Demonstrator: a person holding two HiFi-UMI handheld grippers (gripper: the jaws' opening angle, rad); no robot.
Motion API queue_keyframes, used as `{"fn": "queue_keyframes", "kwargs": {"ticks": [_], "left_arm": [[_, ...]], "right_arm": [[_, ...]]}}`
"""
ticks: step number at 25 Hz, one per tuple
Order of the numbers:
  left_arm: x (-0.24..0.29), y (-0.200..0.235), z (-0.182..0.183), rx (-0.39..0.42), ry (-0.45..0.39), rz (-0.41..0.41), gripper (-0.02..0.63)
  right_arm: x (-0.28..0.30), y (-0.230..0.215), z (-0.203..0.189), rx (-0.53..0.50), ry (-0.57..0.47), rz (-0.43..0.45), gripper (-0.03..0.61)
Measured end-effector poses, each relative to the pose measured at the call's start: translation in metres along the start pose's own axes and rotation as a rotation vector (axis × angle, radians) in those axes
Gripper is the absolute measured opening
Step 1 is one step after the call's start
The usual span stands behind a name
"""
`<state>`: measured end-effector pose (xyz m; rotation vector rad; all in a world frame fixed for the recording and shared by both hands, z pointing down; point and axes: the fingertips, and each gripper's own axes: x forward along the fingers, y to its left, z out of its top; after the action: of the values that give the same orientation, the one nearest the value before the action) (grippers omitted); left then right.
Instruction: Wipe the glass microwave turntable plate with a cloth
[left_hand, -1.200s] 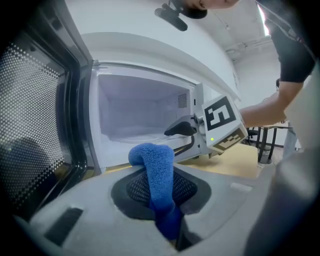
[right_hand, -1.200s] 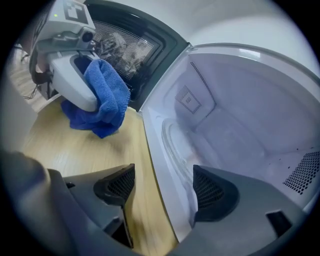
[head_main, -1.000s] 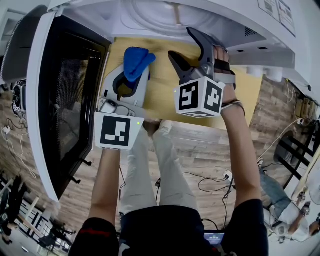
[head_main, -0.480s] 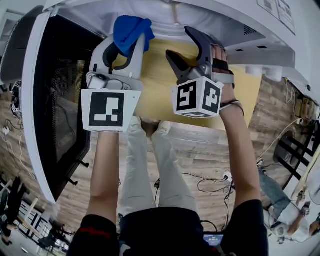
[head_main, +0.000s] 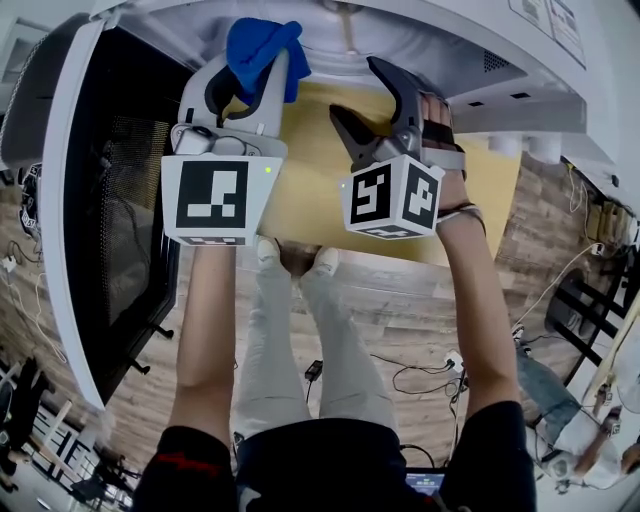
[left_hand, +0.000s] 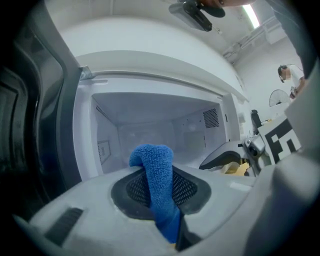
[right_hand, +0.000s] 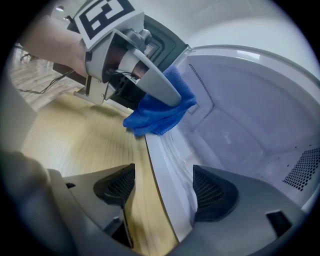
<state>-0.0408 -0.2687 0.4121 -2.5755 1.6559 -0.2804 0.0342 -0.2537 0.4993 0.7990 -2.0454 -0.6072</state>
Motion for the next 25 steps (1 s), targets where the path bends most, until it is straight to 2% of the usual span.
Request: {"fn": "queue_keyframes", "kwargs": {"ticks": [3, 8, 14, 21, 25], "left_arm": [[0.005, 0.006, 0.0, 0.001, 0.01, 0.024, 0.057], [0.018, 0.016, 0.003, -0.085, 0.016, 0.055, 0.057], [0.035, 0.02, -0.002, -0.031, 0.054, 0.039, 0.057], [0.052, 0.004, -0.007, 0.118, 0.133, -0.029, 0.057], [0.06, 0.0, -0.008, 0.155, 0.164, -0.067, 0.057]], "right_arm": [[0.0, 0.0, 0.0, 0.002, -0.004, -0.002, 0.319], [0.0, -0.001, 0.0, 0.007, -0.01, -0.011, 0.318], [-0.001, -0.001, 0.0, 0.007, -0.012, -0.013, 0.319], [-0.001, -0.001, 0.0, 0.01, -0.016, -0.015, 0.318], [-0.001, -0.001, 0.001, 0.011, -0.017, -0.015, 0.319]]}}
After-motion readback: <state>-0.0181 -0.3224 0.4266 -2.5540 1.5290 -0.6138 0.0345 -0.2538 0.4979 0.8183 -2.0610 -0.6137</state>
